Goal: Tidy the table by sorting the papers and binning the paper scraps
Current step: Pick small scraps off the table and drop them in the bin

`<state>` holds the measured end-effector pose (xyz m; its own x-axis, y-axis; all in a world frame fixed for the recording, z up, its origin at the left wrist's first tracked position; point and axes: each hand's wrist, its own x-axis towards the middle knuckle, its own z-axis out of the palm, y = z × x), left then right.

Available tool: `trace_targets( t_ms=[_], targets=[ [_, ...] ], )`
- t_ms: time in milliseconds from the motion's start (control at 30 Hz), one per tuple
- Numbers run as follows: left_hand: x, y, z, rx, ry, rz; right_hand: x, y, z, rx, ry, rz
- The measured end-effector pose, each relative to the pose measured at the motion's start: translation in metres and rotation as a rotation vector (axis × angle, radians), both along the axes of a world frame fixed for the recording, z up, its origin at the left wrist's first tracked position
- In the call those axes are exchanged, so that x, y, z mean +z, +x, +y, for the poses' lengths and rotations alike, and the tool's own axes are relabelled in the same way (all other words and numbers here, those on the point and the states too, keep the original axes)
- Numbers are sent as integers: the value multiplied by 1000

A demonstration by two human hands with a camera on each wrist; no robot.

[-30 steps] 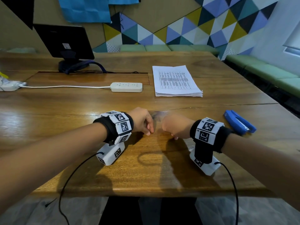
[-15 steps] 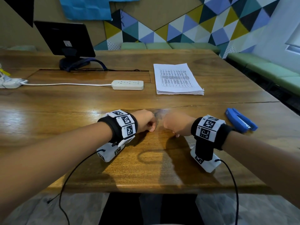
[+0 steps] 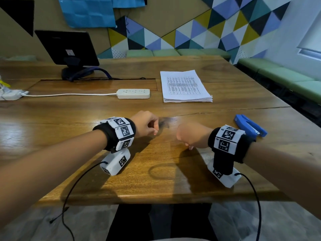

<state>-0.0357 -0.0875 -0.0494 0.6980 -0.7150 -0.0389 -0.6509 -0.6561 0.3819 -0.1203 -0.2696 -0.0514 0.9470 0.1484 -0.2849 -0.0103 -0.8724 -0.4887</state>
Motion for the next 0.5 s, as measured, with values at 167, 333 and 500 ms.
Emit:
trace_targets(
  t_ms=[167,333,500],
  targets=[
    [11,-7,2,7,11,10,3,-25,-14,-14,5,-22],
    [25,-33,-9,4,-87,38,3,-70,-41,-34,8,-143],
    [33,-99,-58,-185,-206,82,-11,-121,-71,-174,124,-246]
  ],
)
